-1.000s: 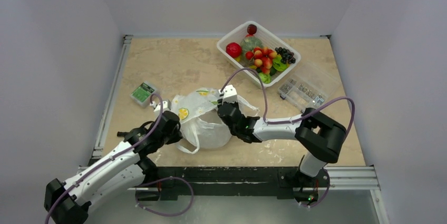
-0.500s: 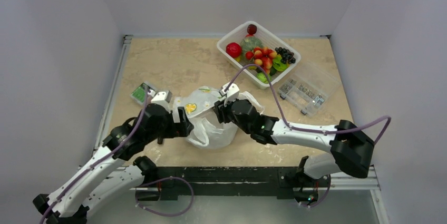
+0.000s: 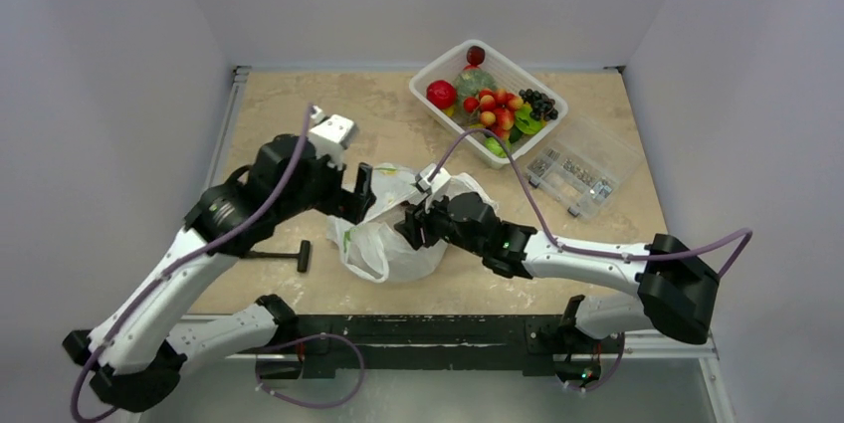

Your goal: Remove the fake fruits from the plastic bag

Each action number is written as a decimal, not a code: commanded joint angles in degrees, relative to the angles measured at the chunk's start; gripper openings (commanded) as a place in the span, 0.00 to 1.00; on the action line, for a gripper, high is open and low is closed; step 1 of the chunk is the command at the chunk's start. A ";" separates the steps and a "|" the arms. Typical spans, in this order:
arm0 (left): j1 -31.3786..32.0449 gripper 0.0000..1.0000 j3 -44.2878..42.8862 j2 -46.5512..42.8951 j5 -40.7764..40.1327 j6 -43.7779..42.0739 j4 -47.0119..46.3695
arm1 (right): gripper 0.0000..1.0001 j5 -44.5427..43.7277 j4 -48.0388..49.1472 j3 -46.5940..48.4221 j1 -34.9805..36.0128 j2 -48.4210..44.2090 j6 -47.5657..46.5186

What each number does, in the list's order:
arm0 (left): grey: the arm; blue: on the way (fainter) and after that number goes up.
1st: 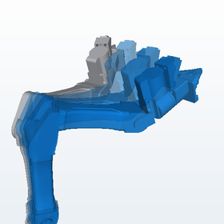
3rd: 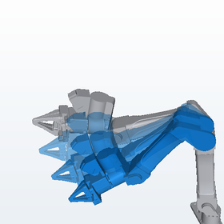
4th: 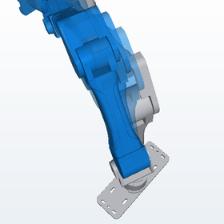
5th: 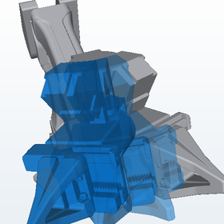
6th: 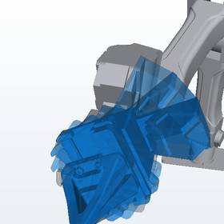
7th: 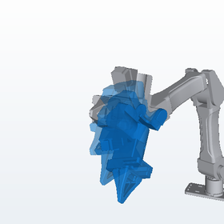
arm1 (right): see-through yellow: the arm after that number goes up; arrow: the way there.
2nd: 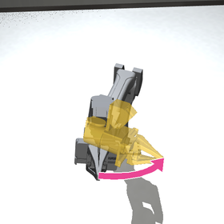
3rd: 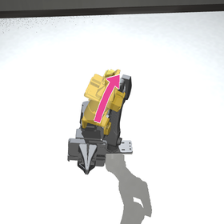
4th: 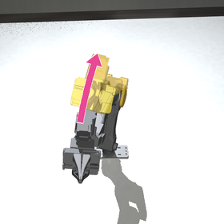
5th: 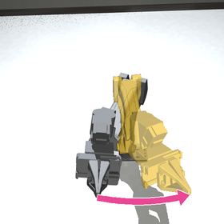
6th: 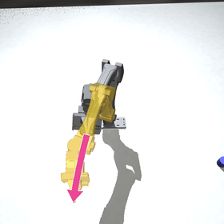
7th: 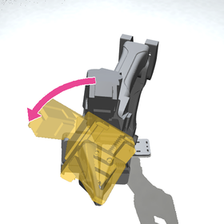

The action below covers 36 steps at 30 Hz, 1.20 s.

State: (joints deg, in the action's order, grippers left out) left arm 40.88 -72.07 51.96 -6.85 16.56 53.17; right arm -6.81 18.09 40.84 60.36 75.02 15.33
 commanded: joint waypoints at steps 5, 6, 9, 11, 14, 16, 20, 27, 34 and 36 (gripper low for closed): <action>-0.16 1.00 -0.87 20.83 7.05 -18.07 -6.58 | 0.48 2.98 4.81 -7.72 0.02 -4.12 2.69; -0.18 1.00 -1.03 22.28 7.03 -19.56 -6.66 | 0.48 3.14 5.11 -8.33 0.02 -4.39 2.75; 0.57 1.00 -1.94 26.30 6.19 -21.78 -6.75 | 0.47 2.15 5.62 -9.52 0.02 -4.77 3.03; 2.26 1.00 -3.29 29.26 1.81 -22.60 -5.73 | 0.47 1.69 6.59 -10.47 0.02 -4.97 3.07; 3.67 1.00 -6.87 34.22 -2.58 -21.49 -2.71 | 0.47 2.11 7.69 -11.20 0.18 -5.06 2.70; 3.59 1.00 -8.03 37.60 -3.38 -20.90 -2.04 | 0.47 2.12 8.43 -11.54 0.77 -5.06 2.06; 1.87 0.94 -13.86 47.06 -11.38 -18.43 2.99 | 0.47 1.22 10.20 -11.91 3.05 -2.43 0.76; -2.23 0.19 -17.33 47.00 -12.74 -14.69 0.30 | 0.41 -8.40 14.18 -11.21 14.80 9.12 2.61; -3.92 0.00 -6.55 34.94 3.29 -16.20 -13.32 | 0.39 -16.59 9.34 -7.25 15.17 8.11 4.03; -4.01 0.00 -4.29 32.20 7.78 -15.64 -15.34 | 0.40 -17.29 7.33 -5.44 14.47 5.43 3.86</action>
State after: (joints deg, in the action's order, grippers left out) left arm 37.08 -80.05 92.20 -9.98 0.82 46.50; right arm -18.31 26.30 30.44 75.66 85.76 18.44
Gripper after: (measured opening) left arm 0.005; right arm 0.394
